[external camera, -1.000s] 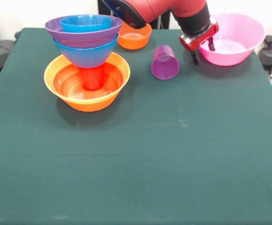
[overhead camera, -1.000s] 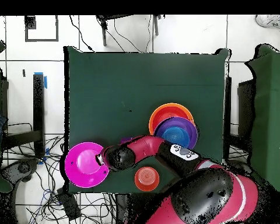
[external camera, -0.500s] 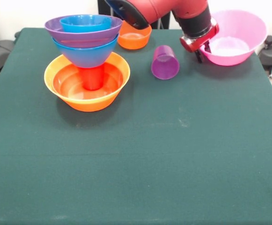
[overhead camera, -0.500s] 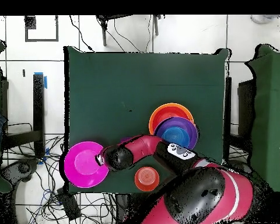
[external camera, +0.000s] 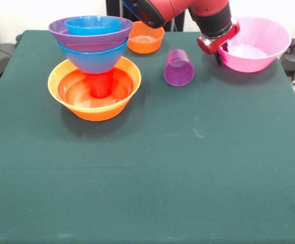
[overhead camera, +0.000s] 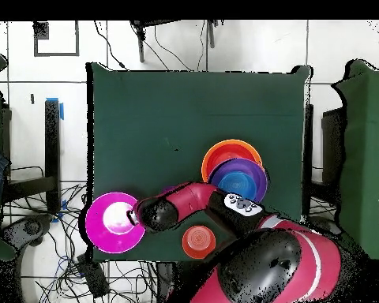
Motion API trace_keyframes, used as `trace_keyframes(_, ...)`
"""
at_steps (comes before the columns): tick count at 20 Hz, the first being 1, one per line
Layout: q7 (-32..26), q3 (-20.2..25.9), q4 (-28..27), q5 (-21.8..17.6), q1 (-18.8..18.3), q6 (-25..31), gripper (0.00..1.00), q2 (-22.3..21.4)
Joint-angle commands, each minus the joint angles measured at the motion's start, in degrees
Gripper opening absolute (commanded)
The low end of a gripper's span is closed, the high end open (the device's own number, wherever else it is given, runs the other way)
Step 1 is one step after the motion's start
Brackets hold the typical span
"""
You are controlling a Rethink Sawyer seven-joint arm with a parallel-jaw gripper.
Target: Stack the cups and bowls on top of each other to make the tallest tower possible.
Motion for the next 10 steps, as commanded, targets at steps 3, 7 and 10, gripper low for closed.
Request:
trace_keyframes(3,3.6,-2.0,-3.6,0.9,0.5,0.6,0.00,-4.1)
trace_keyframes(7,9.4,-0.9,-0.2,5.1,-1.4,-3.8,0.00,-10.6)
trace_keyframes(10,12.0,-0.7,1.2,10.3,-2.2,-1.1,0.00,-15.8)
